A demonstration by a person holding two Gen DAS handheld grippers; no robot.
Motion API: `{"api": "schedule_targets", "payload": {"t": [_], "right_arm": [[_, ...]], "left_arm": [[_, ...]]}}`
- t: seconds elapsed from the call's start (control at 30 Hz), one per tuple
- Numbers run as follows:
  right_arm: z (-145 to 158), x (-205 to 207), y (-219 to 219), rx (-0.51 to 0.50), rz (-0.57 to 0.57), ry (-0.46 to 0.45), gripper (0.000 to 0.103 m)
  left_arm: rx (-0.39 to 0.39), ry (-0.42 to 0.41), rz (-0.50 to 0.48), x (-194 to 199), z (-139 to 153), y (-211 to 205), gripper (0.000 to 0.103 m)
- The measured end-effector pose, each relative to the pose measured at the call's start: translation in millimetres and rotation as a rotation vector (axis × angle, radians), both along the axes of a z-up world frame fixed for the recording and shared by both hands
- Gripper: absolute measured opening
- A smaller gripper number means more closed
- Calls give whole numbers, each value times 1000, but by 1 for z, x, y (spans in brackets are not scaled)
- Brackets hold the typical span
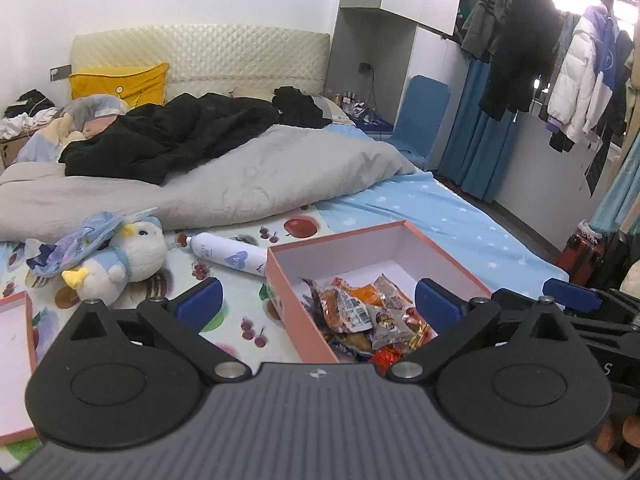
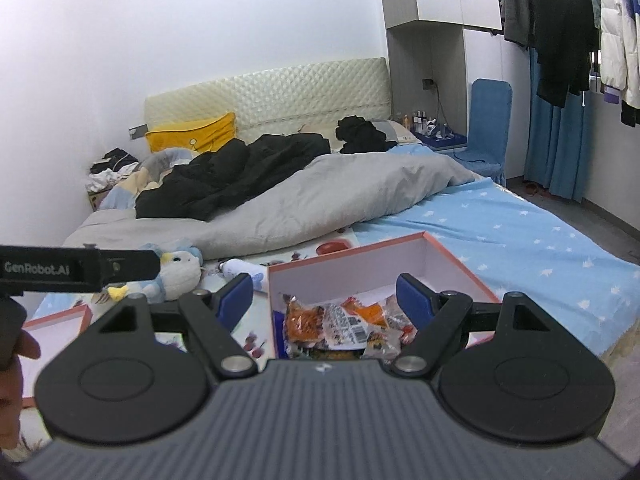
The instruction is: Organize snacks
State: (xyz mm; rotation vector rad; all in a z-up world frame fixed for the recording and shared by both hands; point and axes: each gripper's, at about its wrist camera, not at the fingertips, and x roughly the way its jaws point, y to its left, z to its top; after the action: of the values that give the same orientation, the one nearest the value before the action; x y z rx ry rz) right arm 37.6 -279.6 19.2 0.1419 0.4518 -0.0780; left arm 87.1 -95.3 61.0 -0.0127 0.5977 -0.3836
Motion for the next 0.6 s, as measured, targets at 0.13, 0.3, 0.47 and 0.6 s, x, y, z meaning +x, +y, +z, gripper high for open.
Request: {"api": "schedule_targets", "payload": {"t": [0.13,0.3,0.47,0.6], "right_arm": [[-5,-23,4,8,9,20,80],[-14,-37,4,5,-18,44,81],[-23,-45,10,9,-20,78,81],[-24,-49,17,-5,6,82,80]], "left_arm": [[4,-7,16,-22,-3,10,103],[6,4,37,-45,-12,20,103],[10,13,53,-64,-23,27,103],[-4,17,75,-75,-26,36,103]]}}
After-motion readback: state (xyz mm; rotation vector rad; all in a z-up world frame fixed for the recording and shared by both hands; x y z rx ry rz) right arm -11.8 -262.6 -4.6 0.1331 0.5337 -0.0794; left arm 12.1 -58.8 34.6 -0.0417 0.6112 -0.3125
